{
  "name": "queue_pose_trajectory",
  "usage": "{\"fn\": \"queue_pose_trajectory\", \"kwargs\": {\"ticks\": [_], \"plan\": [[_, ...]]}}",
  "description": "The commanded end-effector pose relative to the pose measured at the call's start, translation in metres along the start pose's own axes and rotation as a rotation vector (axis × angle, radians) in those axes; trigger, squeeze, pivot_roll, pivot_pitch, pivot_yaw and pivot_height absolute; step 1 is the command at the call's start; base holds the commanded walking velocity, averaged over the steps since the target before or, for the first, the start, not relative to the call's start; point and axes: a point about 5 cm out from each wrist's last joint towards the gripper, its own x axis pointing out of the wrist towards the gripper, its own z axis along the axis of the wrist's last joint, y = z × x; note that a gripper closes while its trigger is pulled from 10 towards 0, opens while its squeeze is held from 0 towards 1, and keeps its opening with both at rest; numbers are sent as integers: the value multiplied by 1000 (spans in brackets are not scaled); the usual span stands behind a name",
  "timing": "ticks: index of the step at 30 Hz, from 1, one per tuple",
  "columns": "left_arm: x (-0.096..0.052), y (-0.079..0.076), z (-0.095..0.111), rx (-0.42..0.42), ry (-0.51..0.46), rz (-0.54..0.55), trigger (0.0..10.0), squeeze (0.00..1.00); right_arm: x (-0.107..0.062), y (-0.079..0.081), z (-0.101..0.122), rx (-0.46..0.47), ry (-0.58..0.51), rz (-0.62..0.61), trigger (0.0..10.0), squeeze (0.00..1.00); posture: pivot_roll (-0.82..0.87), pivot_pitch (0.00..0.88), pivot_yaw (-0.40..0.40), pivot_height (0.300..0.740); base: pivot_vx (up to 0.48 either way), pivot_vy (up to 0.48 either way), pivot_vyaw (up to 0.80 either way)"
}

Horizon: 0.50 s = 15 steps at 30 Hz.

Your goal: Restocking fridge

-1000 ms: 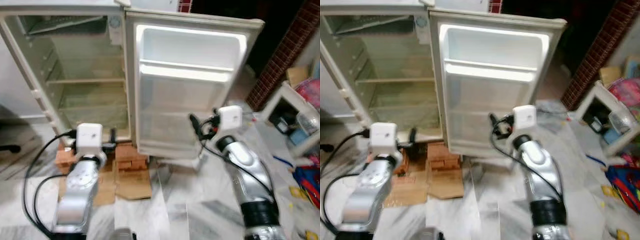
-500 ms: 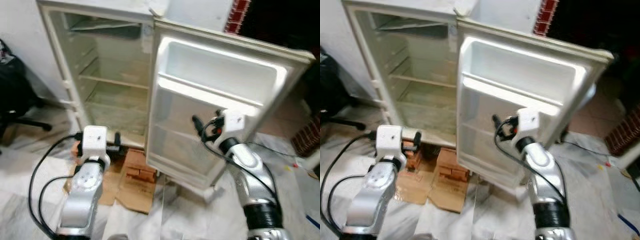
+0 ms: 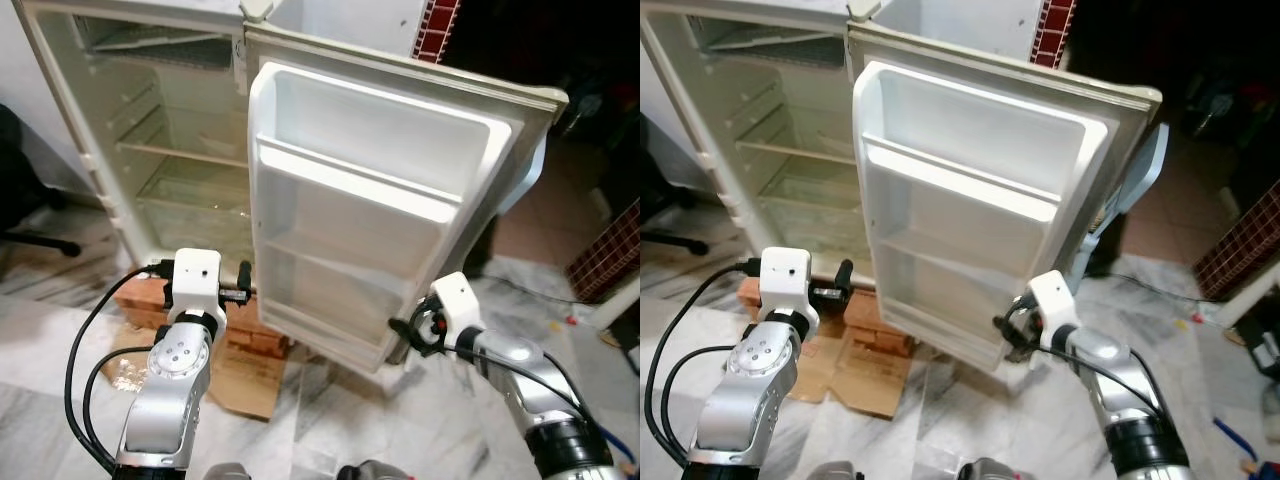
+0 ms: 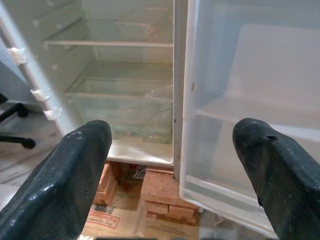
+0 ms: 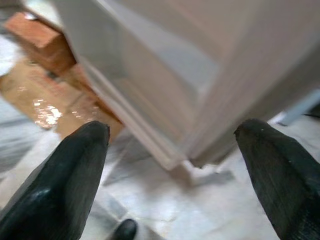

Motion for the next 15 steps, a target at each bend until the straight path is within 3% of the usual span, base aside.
{"fn": "queue_pose_trajectory", "kwargs": {"ticks": [1,5,15], "plan": [[-1,0,3,8,-15,-8,10000,0,-1,-13,8,-6,-22,-83,10000,0,64,0,-36,740,0,-472,0],[-1,0,4,10,-14,-8,10000,0,4,-24,24,24,-90,-215,10000,0,69,0,-37,740,0,-472,0],[-1,1,4,11,-16,3,10000,0,8,-22,63,80,-318,-290,10000,0,77,0,-43,740,0,-472,0]]}}
